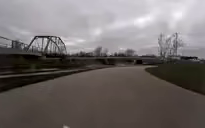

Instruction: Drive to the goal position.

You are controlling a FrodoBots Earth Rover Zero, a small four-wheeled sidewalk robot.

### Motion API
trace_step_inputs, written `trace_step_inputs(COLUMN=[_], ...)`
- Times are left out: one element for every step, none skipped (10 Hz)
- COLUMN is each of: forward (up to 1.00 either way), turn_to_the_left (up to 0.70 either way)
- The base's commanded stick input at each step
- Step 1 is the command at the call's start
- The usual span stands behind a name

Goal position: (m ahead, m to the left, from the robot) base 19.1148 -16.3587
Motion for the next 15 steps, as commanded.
trace_step_inputs(forward=[1.0,1.0,1.0,1.0,1.0,1.0,1.0,1.0,1.0,1.0,1.0,1.0,1.0,1.0,1.0], turn_to_the_left=[0.0,0.0,0.0,0.0,0.0,0.0,0.0,0.0,-0.07,-0.4,-0.27,-0.02,0.0,0.0,0.03])
